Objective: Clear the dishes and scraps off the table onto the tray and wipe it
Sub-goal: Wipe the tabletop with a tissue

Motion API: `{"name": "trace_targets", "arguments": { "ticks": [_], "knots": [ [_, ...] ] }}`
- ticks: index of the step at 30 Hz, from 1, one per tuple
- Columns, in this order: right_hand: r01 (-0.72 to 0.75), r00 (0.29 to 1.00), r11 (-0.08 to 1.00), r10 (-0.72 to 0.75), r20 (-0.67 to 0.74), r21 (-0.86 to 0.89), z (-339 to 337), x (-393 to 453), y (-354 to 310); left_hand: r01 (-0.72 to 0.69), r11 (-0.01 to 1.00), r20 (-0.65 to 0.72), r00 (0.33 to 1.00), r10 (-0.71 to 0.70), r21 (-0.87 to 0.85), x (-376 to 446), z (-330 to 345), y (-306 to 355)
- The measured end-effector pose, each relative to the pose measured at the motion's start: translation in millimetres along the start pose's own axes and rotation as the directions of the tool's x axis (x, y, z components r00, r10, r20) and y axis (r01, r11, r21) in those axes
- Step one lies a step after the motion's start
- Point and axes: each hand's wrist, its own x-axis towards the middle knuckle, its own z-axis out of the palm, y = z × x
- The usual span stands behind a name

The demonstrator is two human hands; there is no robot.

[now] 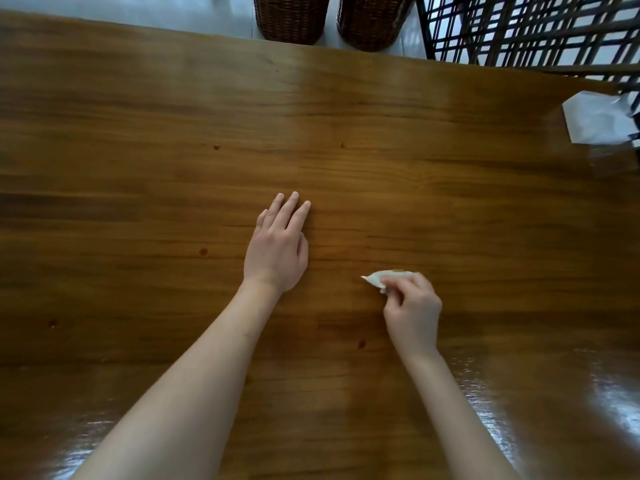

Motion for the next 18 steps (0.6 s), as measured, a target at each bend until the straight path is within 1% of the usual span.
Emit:
{"name": "trace_targets", "arguments": {
  "ticks": [3,4,5,7,10,12,14,16,17,18],
  "knots": [
    [-0.163,0.984,0.986,0.16,-0.084,-0.031,-2,44,5,-0.009,1.0,-0.003,1.0,0.009,-0.002,1,0,-1],
    [-0.205,0.974,0.978,0.201,-0.108,-0.032,0,58,3,-0.011,1.0,-0.005,1.0,0.011,-0.001,1,0,-1],
    [-0.218,0.97,0.975,0.213,-0.119,-0.033,3,66,0,-0.013,1.0,-0.007,1.0,0.013,-0.001,1,0,-1],
    [-0.155,0.984,0.987,0.151,-0.098,-0.034,10,61,-11,-0.013,1.0,-0.009,1.0,0.013,0.0,0,1,-2],
    [0.033,0.999,0.999,-0.033,-0.003,-0.015,15,22,-16,-0.007,1.0,-0.014,1.0,0.007,0.005,-1,1,-1],
    [0.063,0.998,0.998,-0.063,-0.003,-0.011,9,16,-8,-0.011,1.0,-0.015,1.0,0.011,-0.002,-1,1,-1],
    [-0.04,0.996,0.999,0.037,-0.087,-0.037,7,44,-1,-0.016,1.0,-0.017,1.0,0.016,-0.014,-1,1,-2],
    [-0.205,0.966,0.978,0.198,-0.168,-0.027,10,93,2,-0.018,1.0,-0.02,1.0,0.017,-0.015,-1,1,-3],
    [-0.26,0.951,0.965,0.254,-0.177,-0.016,12,114,0,-0.019,1.0,-0.022,1.0,0.019,-0.016,0,1,-3],
    [-0.273,0.949,0.962,0.266,-0.171,-0.022,17,129,-4,-0.02,1.0,-0.022,1.0,0.02,-0.017,0,0,-3]
  ]
}}
